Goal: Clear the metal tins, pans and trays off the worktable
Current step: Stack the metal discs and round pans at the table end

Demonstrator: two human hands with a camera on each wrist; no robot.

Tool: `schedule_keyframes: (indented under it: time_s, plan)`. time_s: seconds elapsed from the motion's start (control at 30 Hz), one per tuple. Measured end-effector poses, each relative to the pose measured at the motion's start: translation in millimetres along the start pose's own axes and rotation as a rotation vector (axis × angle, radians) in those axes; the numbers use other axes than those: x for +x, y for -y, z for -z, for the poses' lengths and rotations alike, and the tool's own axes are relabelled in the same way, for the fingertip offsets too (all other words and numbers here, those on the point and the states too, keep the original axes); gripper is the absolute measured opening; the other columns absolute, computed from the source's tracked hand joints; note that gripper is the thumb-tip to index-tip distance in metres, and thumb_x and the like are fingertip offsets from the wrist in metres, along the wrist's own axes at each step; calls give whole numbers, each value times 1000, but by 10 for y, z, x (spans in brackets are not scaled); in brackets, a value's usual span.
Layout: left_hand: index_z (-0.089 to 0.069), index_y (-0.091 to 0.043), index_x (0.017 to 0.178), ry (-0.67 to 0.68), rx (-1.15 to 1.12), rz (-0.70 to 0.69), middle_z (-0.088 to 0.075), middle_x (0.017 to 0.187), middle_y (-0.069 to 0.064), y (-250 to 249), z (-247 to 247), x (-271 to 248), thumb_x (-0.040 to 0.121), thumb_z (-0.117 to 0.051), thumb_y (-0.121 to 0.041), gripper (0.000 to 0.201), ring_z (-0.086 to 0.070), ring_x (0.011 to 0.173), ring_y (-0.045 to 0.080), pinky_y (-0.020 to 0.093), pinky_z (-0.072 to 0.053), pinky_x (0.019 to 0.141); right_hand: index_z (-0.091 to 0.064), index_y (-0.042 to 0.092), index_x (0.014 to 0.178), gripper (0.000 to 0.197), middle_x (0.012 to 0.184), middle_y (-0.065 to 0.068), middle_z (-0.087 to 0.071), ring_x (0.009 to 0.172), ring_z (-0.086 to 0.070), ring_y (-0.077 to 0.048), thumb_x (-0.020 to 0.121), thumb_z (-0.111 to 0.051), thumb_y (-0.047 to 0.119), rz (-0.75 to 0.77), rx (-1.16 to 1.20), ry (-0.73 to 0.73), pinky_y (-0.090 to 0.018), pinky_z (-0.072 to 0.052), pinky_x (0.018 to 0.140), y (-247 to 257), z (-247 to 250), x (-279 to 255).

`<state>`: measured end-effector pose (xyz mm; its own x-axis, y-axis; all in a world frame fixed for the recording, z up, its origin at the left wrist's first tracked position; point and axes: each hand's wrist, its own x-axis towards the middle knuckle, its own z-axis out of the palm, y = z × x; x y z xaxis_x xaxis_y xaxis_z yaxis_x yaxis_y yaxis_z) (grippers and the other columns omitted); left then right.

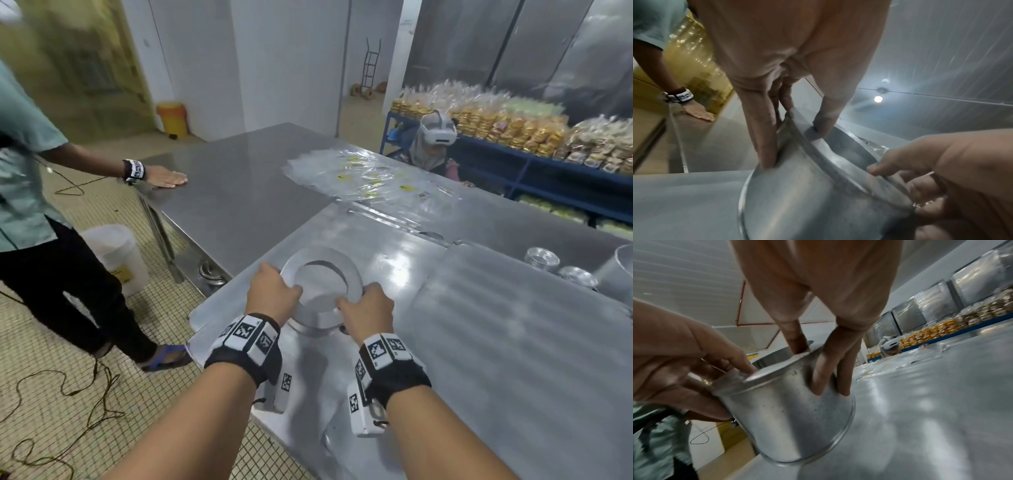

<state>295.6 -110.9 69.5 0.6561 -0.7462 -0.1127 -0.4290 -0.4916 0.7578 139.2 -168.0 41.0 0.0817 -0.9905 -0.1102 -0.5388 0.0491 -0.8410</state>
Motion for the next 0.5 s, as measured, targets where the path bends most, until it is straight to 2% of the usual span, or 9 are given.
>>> schedule_keyframes:
  time_s: [0.1,0.17,0.23,0.3,0.37,0.4,0.43,0.5]
  plan:
    - [-55,-6,97,81,-180,-1,-66,92,12,-236,-214,-78,78,-59,-60,57,-69,84,38,50,-62,69,-52,17,95,31,89,-3,-58,76,-67,-31,70,-66,29,-7,43,-85,-45,-61,65,-114,450,-20]
    - [-58,-5,95,163,-309,40,-64,93,16,-408,-372,-157,84,-56,-62,58,-70,81,38,53,-62,61,-51,19,93,27,86,-2,-61,75,-66,-26,71,-65,24,-3,63,-136,-42,-60,67,-215,769,-77]
    - [-63,-3,98,295,-435,122,-68,97,20,-580,-548,-244,86,-51,-69,68,-71,82,41,57,-61,65,-51,19,94,26,87,-1,-63,74,-64,-20,73,-66,20,8,57,-196,-36,-57,70,-350,1091,-162]
    - [-62,0,108,456,-614,238,-66,96,20,-726,-740,-377,93,-51,-66,69,-70,81,42,60,-60,66,-52,17,97,29,87,4,-62,76,-62,-16,74,-69,16,40,67,-273,-29,-53,69,-495,1404,-281]
    - [-57,-1,119,598,-658,286,-63,97,19,-874,-912,-553,95,-53,-62,65,-68,83,40,57,-61,68,-51,15,98,31,88,8,-59,73,-58,-5,75,-71,12,61,84,-343,-13,-46,60,-659,1684,-400]
    - [-57,-2,120,663,-655,286,-63,98,20,-953,-993,-661,94,-55,-62,66,-67,84,40,54,-61,69,-50,15,99,33,88,10,-58,73,-56,0,75,-72,11,63,86,-372,-8,-43,55,-746,1809,-447]
    - [-58,-3,117,720,-652,280,-63,100,20,-1019,-1077,-770,92,-57,-63,65,-67,85,39,52,-62,69,-49,16,99,34,89,11,-57,73,-56,1,75,-72,10,64,86,-398,-8,-42,54,-841,1924,-496]
    - [-63,-7,111,820,-652,280,-62,100,18,-1150,-1254,-979,89,-61,-63,60,-66,84,36,46,-62,61,-48,20,100,37,92,12,-57,77,-58,-6,74,-73,11,64,85,-432,-11,-41,59,-1033,2133,-593]
